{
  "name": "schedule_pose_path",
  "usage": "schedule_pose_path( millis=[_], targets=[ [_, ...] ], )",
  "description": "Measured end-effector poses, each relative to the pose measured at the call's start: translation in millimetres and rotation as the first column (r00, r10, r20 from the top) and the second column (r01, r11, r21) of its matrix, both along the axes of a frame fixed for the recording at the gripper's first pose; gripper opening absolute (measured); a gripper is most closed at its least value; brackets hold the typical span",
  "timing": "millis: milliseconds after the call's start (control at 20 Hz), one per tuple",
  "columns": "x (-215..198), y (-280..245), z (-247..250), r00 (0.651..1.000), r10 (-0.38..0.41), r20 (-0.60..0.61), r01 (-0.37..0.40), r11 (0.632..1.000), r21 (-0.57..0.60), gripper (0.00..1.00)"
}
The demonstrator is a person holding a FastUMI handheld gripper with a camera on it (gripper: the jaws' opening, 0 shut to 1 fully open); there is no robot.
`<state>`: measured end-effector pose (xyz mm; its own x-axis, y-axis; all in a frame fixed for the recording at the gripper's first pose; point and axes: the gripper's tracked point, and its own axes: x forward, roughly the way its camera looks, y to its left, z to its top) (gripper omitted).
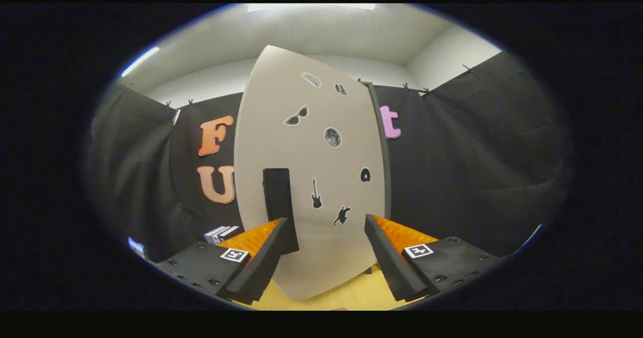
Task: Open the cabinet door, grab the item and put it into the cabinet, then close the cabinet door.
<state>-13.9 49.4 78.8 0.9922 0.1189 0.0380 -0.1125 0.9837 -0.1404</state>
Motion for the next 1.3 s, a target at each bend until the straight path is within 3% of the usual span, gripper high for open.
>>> schedule_pose_path(
  millis=[450, 700, 950, 1300],
  targets=[
    [35.7, 47.2, -29.4, 0.991, 0.096, -0.089, -0.096, 0.995, 0.003, 0.97],
    [57.8, 40.1, -32.7, 0.990, 0.076, -0.118, -0.074, 0.997, 0.019, 0.97],
    [77.9, 45.9, -36.5, 0.983, 0.111, -0.147, -0.102, 0.993, 0.062, 0.98],
    [105.7, 58.8, -46.0, 0.988, 0.073, -0.136, -0.075, 0.997, -0.008, 0.98]
  ],
)
